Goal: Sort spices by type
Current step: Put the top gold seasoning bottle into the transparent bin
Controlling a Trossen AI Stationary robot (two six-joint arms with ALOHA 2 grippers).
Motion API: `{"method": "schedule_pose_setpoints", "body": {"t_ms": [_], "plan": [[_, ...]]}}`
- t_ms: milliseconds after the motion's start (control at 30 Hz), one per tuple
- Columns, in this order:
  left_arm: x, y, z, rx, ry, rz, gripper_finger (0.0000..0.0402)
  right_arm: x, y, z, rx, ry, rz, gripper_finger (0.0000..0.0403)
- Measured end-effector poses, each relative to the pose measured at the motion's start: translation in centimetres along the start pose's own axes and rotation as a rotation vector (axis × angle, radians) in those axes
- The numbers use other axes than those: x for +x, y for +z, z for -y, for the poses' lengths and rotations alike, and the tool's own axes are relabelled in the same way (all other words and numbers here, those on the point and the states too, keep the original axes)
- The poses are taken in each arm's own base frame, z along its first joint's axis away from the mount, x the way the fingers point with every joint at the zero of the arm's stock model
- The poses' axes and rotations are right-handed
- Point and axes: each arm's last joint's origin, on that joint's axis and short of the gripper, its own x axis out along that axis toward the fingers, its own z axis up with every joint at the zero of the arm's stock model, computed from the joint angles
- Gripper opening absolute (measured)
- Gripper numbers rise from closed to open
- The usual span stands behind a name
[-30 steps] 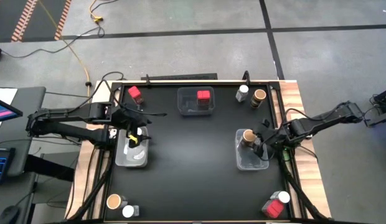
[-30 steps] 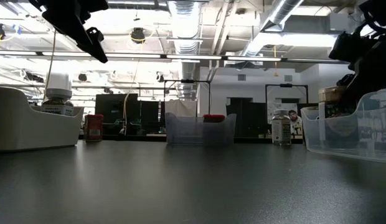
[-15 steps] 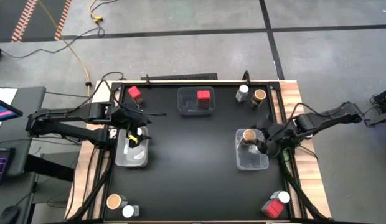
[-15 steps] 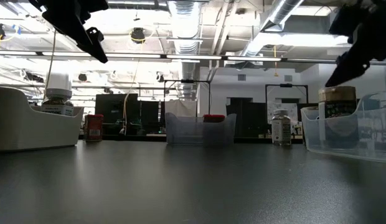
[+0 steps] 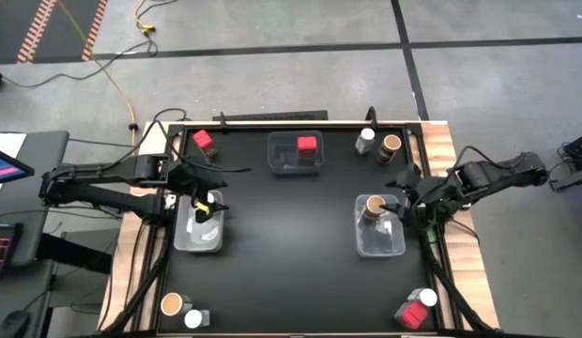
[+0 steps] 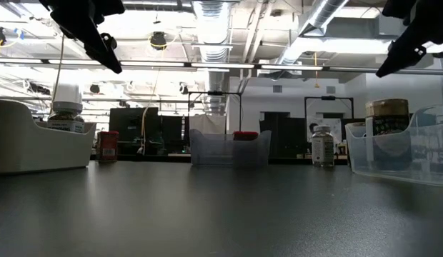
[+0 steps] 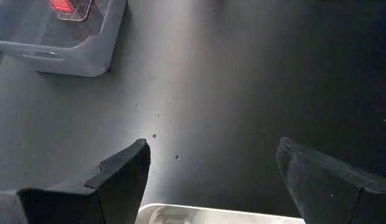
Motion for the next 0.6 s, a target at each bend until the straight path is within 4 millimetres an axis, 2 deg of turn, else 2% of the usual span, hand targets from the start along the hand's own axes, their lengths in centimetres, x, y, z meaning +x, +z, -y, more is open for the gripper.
{"method": "schedule_pose_setpoints", "body": {"t_ms": [600], "plan": [[0.00,0.02,0.00,-0.125,0.000,0.002,0.0333,0.04,0.08,-0.05,-0.029,-0.002,0.007,0.0384]]}}
